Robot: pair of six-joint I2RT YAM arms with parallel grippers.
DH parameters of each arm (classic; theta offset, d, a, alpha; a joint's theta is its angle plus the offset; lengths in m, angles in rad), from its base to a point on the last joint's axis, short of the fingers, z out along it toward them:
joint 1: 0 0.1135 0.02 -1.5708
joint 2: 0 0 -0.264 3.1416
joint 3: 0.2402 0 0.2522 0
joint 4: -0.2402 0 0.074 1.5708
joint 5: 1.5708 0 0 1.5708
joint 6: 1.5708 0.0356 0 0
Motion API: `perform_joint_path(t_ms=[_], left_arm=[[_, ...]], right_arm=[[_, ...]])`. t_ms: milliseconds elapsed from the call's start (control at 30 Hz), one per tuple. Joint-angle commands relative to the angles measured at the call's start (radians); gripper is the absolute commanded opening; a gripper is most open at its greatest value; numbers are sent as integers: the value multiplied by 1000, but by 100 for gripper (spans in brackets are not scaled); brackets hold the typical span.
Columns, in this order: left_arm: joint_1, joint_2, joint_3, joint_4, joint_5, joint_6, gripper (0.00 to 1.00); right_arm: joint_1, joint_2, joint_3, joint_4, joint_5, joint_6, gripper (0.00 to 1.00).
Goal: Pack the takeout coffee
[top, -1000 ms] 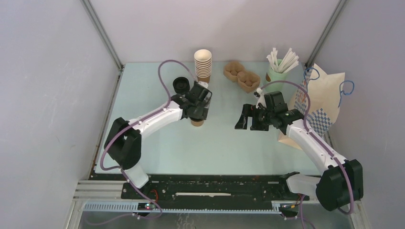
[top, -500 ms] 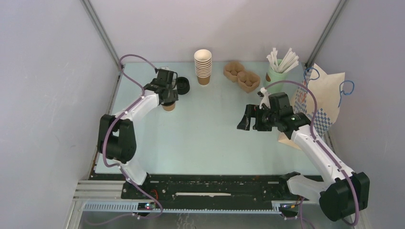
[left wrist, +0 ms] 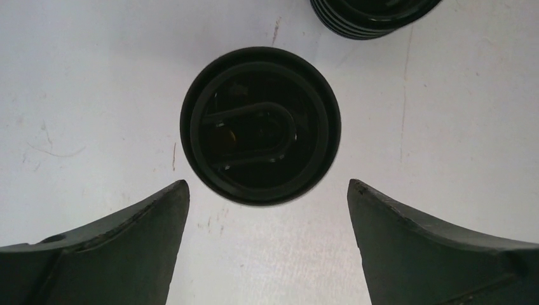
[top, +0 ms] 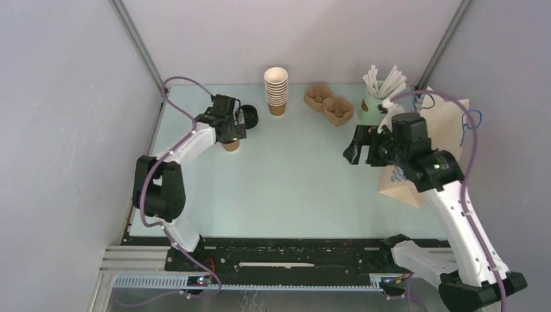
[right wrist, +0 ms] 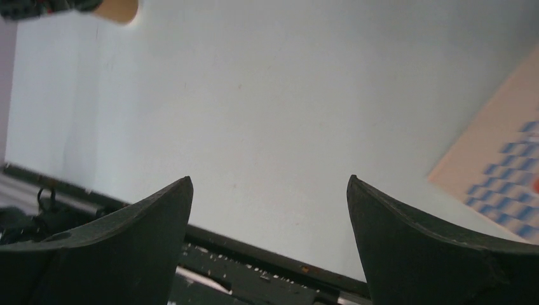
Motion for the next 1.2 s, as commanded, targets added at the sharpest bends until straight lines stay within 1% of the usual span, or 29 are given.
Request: perform_joint_path(t_ms=[0, 100, 167, 267, 300, 400, 467, 533, 600, 667, 767, 800, 833, 867, 933, 1000, 1100, 1167], left_arm=[[-3, -147, 56, -59, 62, -1, 99], [-4, -240, 60, -74, 139, 7, 100], [-11, -306, 48, -75, 205, 15, 100], [-33, -399, 20, -73, 288, 38, 100], [-39, -430, 2, -72, 342, 44, 100], [-50, -510, -60, -34, 476, 55, 100], [-59, -534, -83, -29, 538, 64, 100], [-74, -551, -101, -21, 555, 73, 100], [-89, -564, -121, -3, 550, 80, 100], [-98, -570, -140, 8, 559, 86, 100], [-104, -585, -167, 18, 554, 103, 100], [-104, -593, -180, 23, 548, 105, 100], [-104, -602, -194, 29, 548, 106, 100], [-105, -611, -208, 40, 552, 110, 100], [-108, -622, -237, 59, 550, 112, 100], [-107, -618, -239, 63, 562, 108, 100], [-108, -602, -238, 68, 593, 98, 100], [-107, -591, -237, 70, 608, 92, 100]], right_arm=[[-1, -13, 163, -165, 316, -53, 100], [-35, 12, 227, -208, 477, -67, 99], [-64, 30, 264, -227, 517, -77, 99], [-89, 55, 322, -234, 478, -91, 99], [-88, 66, 337, -228, 442, -96, 99], [-63, 111, 334, -157, 327, -126, 100], [-22, 161, 326, -100, 319, -149, 100], [19, 238, 328, -39, 333, -168, 100], [56, 343, 364, 8, 352, -171, 99], [81, 457, 408, 67, 393, -182, 94], [105, 619, 460, 164, 487, -249, 90], [105, 680, 494, 178, 490, -276, 86], [104, 736, 527, 189, 476, -346, 78], [98, 794, 571, 186, 468, -392, 75], [79, 911, 702, 162, 462, -453, 75], [45, 1033, 817, 122, 414, -484, 75], [-6, 1134, 931, 97, 279, -506, 75], [-38, 1175, 960, 106, 180, -506, 75]])
